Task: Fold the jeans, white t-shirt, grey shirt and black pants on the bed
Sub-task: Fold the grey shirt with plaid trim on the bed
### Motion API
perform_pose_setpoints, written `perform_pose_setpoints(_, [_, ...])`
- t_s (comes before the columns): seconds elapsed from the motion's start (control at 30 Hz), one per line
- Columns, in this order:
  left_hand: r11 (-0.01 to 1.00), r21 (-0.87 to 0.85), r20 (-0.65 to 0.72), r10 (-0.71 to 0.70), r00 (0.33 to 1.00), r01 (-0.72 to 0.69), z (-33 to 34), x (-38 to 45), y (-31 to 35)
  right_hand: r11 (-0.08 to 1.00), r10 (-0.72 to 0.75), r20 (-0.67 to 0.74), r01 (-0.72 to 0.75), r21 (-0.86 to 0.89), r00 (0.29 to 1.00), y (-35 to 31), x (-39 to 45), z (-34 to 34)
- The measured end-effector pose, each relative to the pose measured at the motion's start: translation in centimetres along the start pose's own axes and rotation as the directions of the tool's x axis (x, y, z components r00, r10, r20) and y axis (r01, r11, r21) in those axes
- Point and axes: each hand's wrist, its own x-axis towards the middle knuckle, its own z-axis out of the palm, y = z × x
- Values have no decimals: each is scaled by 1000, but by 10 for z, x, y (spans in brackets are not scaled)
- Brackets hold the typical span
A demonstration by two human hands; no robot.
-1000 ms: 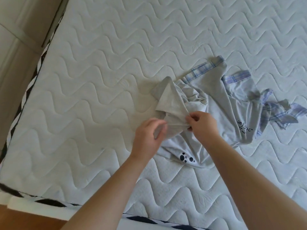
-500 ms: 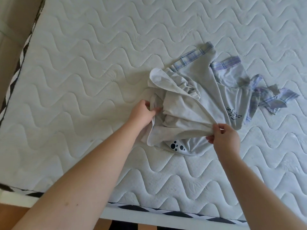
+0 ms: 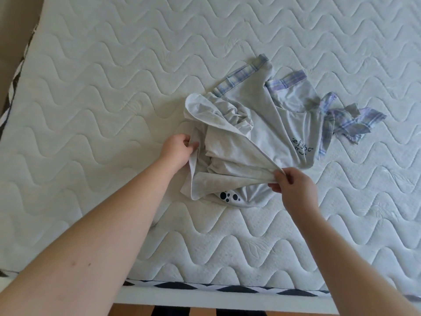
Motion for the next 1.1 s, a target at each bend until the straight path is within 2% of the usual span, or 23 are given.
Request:
perform_pose_setpoints(0.07, [997, 72, -4, 20, 1000, -20, 0, -9, 0, 996, 14, -4, -14, 83, 1000, -2, -4, -2])
perform_pose_setpoints(0.23, [996, 88, -156, 21, 987, -7, -13, -38, -4, 969, 99, -140, -63, 241, 985, -1, -15, -28])
perform_pose_setpoints(0.43, [999, 33, -204, 8, 979, -1, -53, -95, -5, 938, 175, -214, -97, 333, 961, -9, -49, -84])
perform_pose_setpoints(0.6, [998, -64, -112, -28, 993, 20, -87, -144, 7, 953, 185, -282, -101, 287, 941, -17, -92, -139])
perform_pose_setpoints(0.77, [995, -36, 51, -93, 994, 95, -98, -179, 25, 958, 233, -306, -164, 234, 923, -16, -132, -178])
perform_pose_setpoints(0.97, [990, 80, 211, -127, 969, 112, -60, -209, 8, 938, 340, -209, -316, 139, 917, 14, -162, -172])
perform_pose_setpoints(1.1, [966, 214, 238, -197, 951, 147, -39, -198, -17, 908, 408, -132, -387, 158, 903, 45, -162, -146])
